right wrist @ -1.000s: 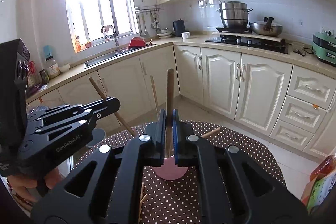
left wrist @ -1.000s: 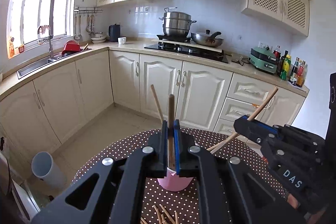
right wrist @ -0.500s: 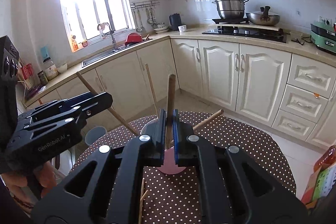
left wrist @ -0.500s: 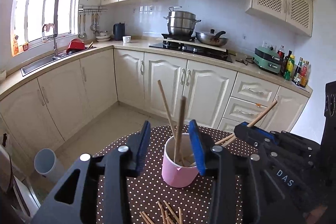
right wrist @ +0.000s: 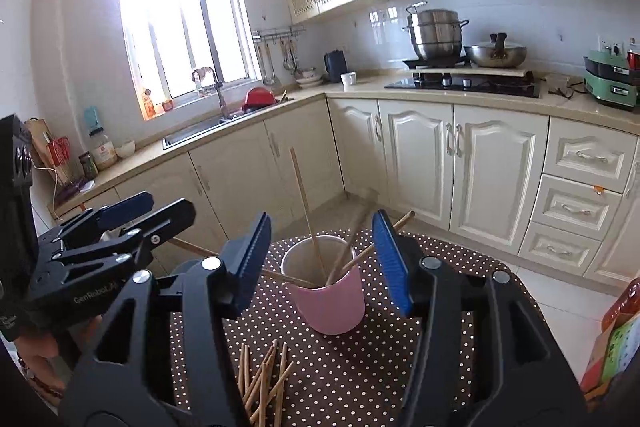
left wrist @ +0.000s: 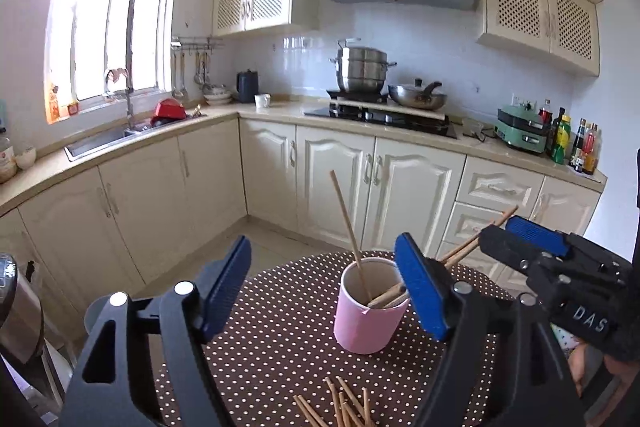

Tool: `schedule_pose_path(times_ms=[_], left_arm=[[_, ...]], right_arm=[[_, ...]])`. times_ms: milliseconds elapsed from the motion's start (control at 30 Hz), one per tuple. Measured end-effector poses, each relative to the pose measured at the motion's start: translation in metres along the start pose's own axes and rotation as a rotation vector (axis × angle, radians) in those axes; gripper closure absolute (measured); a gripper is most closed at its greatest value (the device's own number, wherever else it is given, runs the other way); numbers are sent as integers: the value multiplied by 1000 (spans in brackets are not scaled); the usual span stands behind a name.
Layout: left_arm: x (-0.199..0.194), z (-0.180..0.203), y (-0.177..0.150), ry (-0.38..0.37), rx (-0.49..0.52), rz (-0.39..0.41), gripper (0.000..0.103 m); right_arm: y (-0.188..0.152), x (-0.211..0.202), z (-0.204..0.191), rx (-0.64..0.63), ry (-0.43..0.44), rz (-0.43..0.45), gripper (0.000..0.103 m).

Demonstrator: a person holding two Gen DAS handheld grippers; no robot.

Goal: Organize utensils
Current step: 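Open both grippers to release the chopsticks into the pink cup, then move both open grippers back down to the remaining chopsticks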

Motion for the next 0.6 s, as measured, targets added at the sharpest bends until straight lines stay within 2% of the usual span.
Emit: schedule_pose_path(times_ms=[367, 467, 600], left_arm=[[-73, -7, 25, 53, 31, 160, 22], [-88, -6, 22, 57, 55, 176, 22], [-101, -7, 10, 59, 74, 165, 22]], right_arm=[[16, -51, -13, -83, -36, 122, 49], [16, -69, -13, -99, -63, 163, 47], [5, -88, -14, -130, -79, 173, 46]])
Point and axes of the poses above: each gripper's, at about its wrist camera, not at the fingertips, and x roughly the way its jaws point, z to its right, y to its top, the point moved 10 cm from there along x, roughly the way its jaws point, and after that the axes turned 13 degrees about z, right-handed, at the moved point
